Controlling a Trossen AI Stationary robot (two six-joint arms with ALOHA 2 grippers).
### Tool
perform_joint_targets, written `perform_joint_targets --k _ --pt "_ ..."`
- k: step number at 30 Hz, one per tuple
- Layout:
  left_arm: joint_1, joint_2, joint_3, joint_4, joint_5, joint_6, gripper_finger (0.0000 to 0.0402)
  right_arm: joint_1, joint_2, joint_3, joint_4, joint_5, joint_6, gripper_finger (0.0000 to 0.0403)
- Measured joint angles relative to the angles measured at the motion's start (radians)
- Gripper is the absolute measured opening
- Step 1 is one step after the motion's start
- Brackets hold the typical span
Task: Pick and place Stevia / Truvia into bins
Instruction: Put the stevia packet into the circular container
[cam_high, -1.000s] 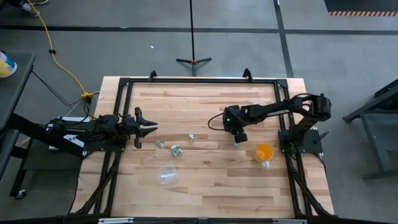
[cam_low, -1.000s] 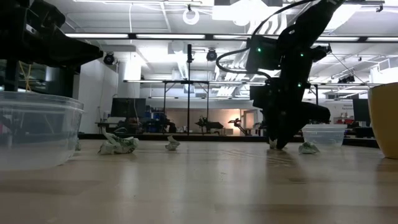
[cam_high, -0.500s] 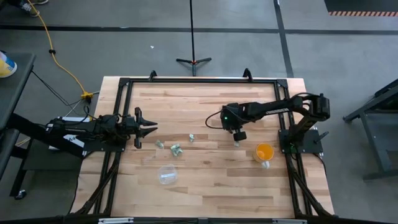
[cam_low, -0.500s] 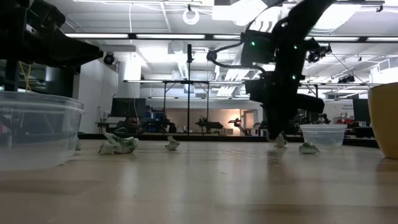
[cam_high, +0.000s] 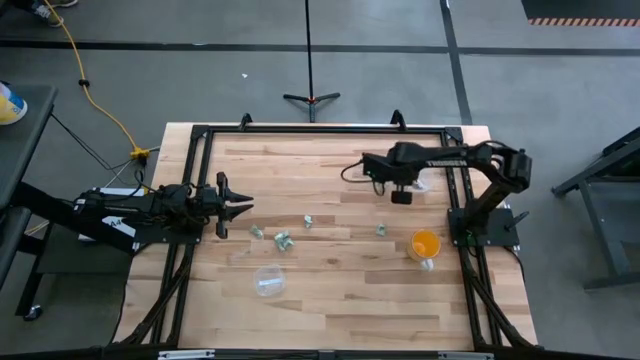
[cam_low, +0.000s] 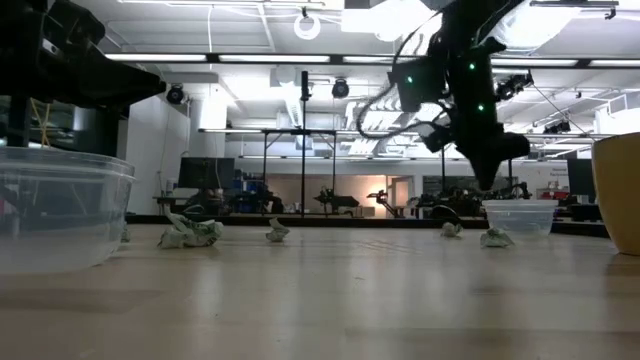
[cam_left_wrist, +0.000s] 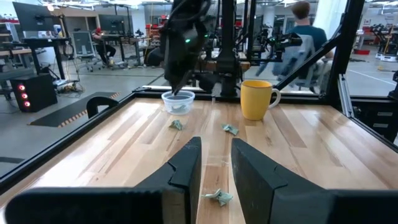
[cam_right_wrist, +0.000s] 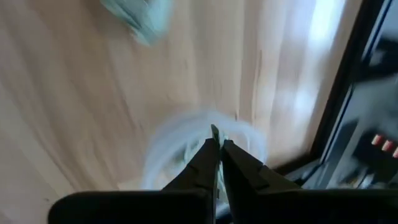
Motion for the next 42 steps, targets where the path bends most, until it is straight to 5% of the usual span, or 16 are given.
perform_joint_targets --k 7,21,30,42 --pt "0.000 0.000 0.000 0.000 -0.003 0.000 0.0122 -0.092 -0.001 -0.037 -0.035 -0.097 0.060 0.0008" --pt "0.000 0.000 0.000 0.000 -0.004 0.000 0.0122 -0.155 -0.001 -0.042 -0.019 -0.079 0.090 0.0115" --pt "0.000 0.000 0.000 0.000 -0.004 0.000 0.0122 -0.154 -0.001 -0.042 0.155 -0.330 -0.008 0.0154" --pt "0.000 0.000 0.000 0.001 -0.006 0.000 0.0122 -0.154 -0.070 -0.041 0.115 -0.174 -0.006 0.0145"
